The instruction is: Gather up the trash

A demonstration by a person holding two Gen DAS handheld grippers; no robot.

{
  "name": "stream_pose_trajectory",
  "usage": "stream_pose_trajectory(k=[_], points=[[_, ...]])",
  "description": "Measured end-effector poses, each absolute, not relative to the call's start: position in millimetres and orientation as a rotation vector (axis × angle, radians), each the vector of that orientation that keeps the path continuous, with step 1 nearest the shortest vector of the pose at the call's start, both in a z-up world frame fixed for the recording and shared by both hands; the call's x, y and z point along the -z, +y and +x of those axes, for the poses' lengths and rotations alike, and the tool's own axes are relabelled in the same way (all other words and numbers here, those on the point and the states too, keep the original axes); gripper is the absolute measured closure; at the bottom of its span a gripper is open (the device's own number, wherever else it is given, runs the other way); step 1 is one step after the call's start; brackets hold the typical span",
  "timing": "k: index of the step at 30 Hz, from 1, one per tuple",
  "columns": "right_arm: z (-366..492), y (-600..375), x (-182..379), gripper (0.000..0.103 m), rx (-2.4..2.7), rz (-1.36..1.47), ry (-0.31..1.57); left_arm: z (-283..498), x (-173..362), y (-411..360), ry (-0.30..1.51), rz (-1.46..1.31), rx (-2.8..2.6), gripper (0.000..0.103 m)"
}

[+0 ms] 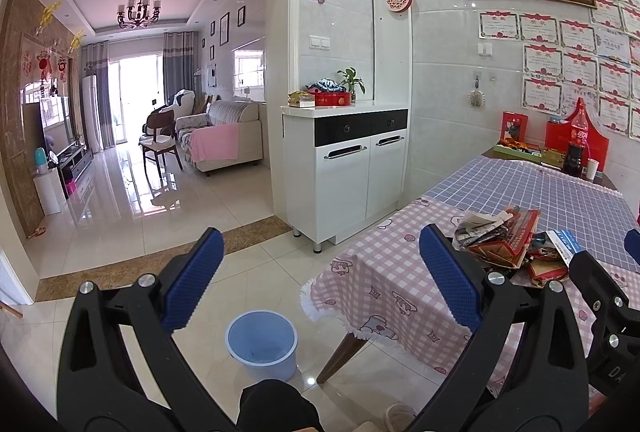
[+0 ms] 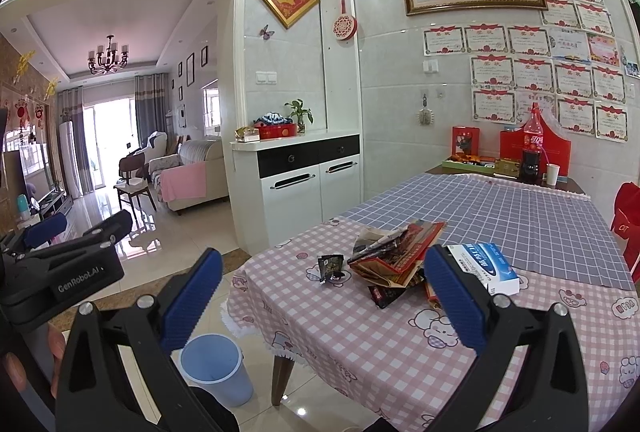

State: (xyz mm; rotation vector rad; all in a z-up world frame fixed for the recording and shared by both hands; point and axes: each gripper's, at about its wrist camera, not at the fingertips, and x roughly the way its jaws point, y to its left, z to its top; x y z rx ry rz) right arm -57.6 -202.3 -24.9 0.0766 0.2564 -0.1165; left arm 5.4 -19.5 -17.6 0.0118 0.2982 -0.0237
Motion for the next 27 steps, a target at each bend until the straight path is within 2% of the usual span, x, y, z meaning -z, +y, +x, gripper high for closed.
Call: stream_pose_trajectory(k=[27], points=[[-52.8, -199.1, 26.3, 0.004, 0.114, 0.076, 0.264, 8.9, 18.9, -14.4, 0.306, 0.011, 0.023, 0.007]])
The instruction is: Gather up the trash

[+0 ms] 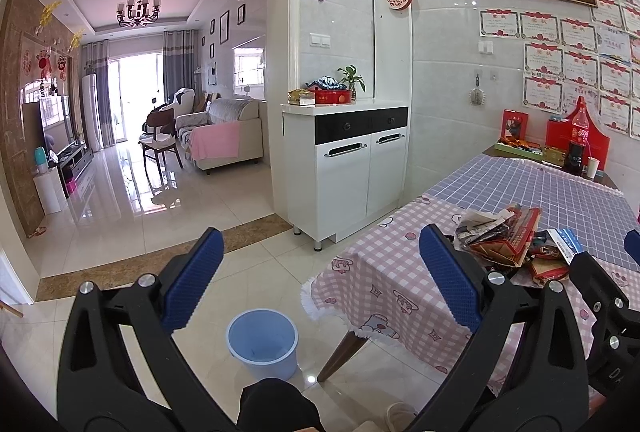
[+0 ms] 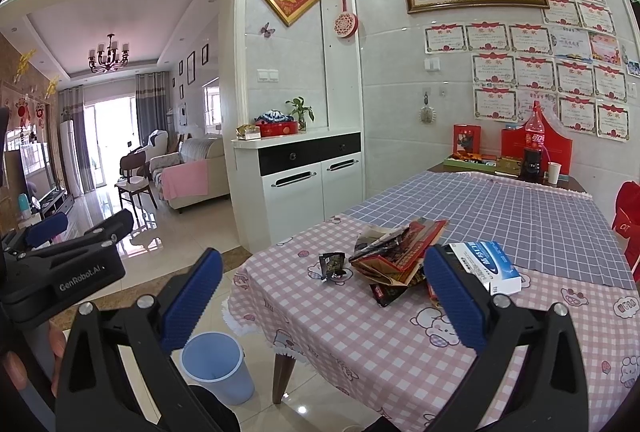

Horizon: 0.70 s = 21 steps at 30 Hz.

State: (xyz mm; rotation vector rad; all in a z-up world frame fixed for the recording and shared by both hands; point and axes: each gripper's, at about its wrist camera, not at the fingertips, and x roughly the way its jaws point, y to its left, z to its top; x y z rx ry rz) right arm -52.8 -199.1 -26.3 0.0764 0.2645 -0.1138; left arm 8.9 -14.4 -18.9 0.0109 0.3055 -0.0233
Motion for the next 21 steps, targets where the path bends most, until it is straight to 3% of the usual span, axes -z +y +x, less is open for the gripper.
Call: stream_pose_trajectory(k=[13, 21], points=[[-48, -212, 36, 0.004, 0.102, 0.101, 0.281, 15, 29, -18, 0.329, 0.037, 0.022, 0.007], [-19, -239, 70, 0.004, 0.126, 0.16, 0.382, 42, 53, -34, 0.4, 0.083, 0.034, 0.007]])
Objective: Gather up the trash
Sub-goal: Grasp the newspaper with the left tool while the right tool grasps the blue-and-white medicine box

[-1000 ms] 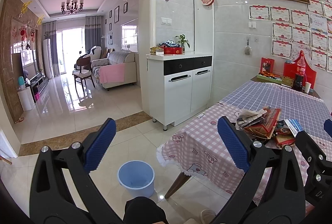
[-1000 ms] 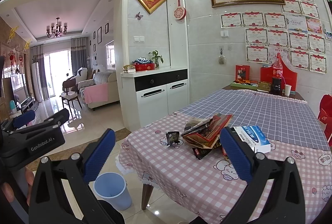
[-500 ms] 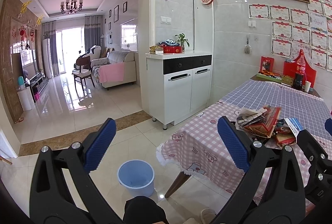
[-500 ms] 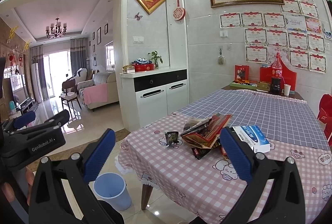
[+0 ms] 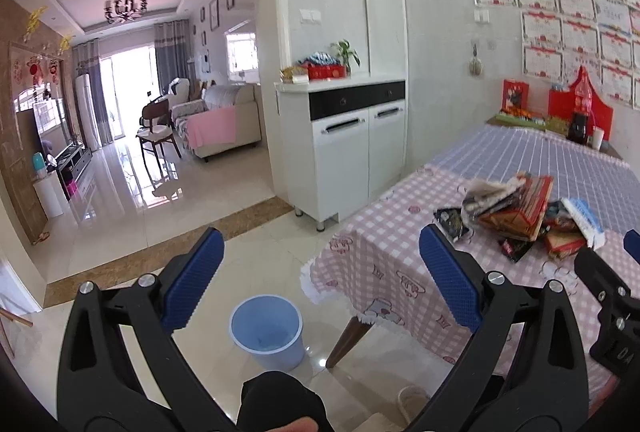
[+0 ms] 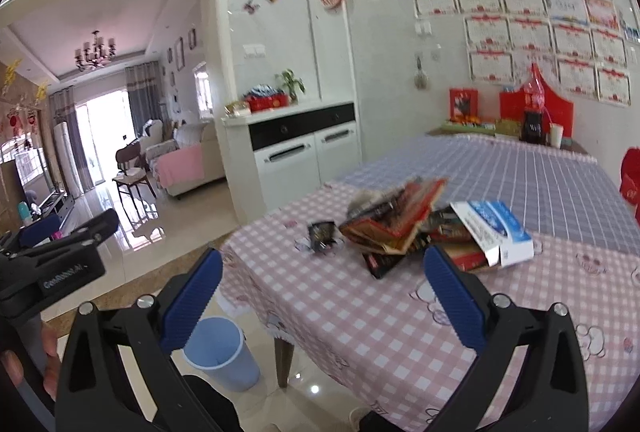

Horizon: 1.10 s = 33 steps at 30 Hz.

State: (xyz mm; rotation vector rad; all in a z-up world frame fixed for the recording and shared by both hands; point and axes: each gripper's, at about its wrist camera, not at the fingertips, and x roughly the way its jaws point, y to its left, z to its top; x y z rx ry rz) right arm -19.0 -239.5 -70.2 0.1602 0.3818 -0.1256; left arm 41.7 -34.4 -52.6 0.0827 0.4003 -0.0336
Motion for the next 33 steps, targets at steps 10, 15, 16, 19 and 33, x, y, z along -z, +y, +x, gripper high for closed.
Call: stream_pose_trajectory(k=[10, 15, 16, 19, 33], points=[[27, -300, 115, 0.004, 0.263, 0.252, 0.5, 110, 95, -82, 0.6, 0.09, 0.202, 0.007], [38, -327, 122, 0.004, 0.329, 0.27, 0.505, 134, 105, -117, 0.644, 0.104, 0.291, 0.007], [41, -333, 122, 0.004, 0.338, 0.273, 0.504, 139, 106, -126, 0.651, 0.103, 0.316, 0.007], [48, -347, 121, 0.004, 0.359, 0.275, 0.499, 150, 107, -145, 0.657, 0.109, 0.355, 0.007], [97, -387, 112, 0.004, 0.458, 0.238, 0.514, 215, 105, -224, 0.66, 0.203, 0.476, 0.019]])
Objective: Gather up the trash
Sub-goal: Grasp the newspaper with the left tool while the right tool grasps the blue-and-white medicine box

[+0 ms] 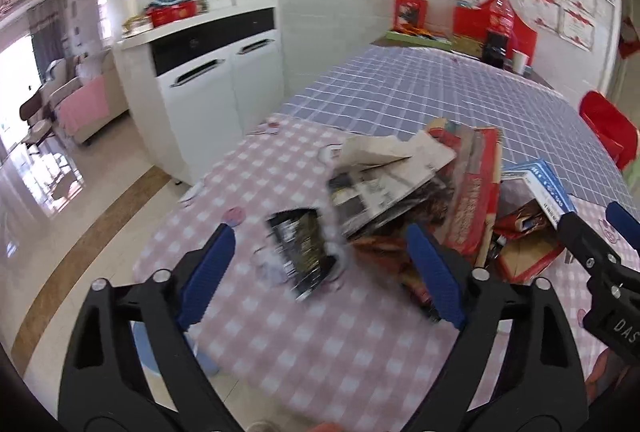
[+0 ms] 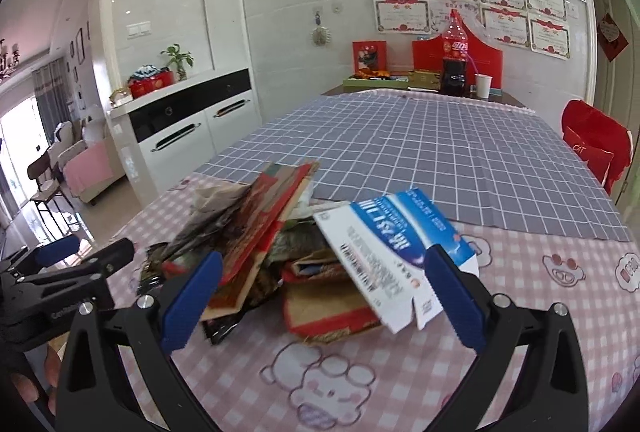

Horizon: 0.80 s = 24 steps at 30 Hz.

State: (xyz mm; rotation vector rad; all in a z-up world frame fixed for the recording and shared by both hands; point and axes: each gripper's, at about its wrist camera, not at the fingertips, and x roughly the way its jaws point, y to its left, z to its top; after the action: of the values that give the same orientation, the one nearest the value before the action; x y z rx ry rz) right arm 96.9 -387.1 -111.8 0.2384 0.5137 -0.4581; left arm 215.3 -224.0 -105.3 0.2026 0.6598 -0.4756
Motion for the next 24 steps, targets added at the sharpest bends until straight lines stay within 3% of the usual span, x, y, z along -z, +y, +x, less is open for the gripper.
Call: stream_pose_trajectory(k=[6, 9, 12, 18, 22, 24], points=[[111, -411, 120, 0.004, 0.502, 0.237, 0.547, 236, 120, -265, 0.671, 0.292, 0.504, 0.025], [118, -420, 125, 0.004, 0.507, 0.242, 0.562, 247, 131, -279, 0.704, 0.32, 0.506, 0.033], [126, -426, 130, 0.004, 0.514, 0.24, 0.576, 256, 137, -288, 0.735, 0.323, 0.509, 0.048], [136, -434, 138, 0.004, 0.54, 0.23, 0.62, 271, 148, -306, 0.771, 0.364, 0.508, 0.048], [147, -437, 144, 0.004, 0.561, 0.205, 0.667, 274, 149, -307, 0.789, 0.337, 0.534, 0.072], [152, -438, 147, 0.004, 0.576, 0.194, 0.686, 272, 146, -307, 0.768, 0.331, 0.526, 0.077]])
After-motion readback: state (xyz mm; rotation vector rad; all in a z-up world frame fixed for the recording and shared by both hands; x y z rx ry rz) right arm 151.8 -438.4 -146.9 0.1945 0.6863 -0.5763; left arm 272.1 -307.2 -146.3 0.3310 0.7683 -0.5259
